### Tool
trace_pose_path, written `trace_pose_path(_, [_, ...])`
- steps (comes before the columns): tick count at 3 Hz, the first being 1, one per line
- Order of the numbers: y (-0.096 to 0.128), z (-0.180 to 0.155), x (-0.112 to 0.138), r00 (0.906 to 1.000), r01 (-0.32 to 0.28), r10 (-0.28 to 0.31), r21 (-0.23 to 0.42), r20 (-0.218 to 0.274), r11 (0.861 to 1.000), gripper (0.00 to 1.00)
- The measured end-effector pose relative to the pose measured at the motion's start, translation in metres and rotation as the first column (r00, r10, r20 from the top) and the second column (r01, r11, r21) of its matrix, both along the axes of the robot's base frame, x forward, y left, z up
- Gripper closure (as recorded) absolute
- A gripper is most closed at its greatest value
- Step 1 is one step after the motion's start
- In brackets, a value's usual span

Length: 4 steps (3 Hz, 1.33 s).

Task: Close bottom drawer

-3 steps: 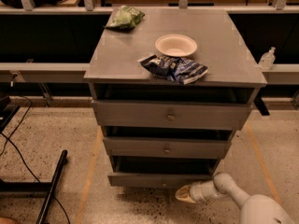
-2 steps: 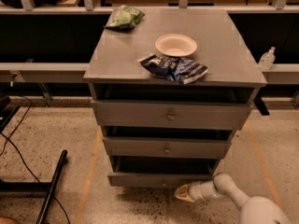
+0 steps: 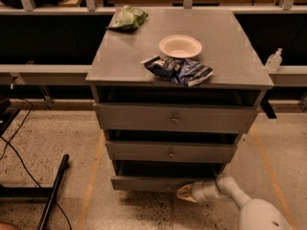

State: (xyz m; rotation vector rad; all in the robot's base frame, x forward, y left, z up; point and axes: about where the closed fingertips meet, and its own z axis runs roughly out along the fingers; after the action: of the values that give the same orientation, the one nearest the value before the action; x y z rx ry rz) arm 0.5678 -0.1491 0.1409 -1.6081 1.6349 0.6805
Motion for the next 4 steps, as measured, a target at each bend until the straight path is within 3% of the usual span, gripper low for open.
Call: trace_pose_path(4, [0.001, 0.0, 0.019, 1.0, -0.005, 0.005, -0.006, 0.003, 1.0, 1.0])
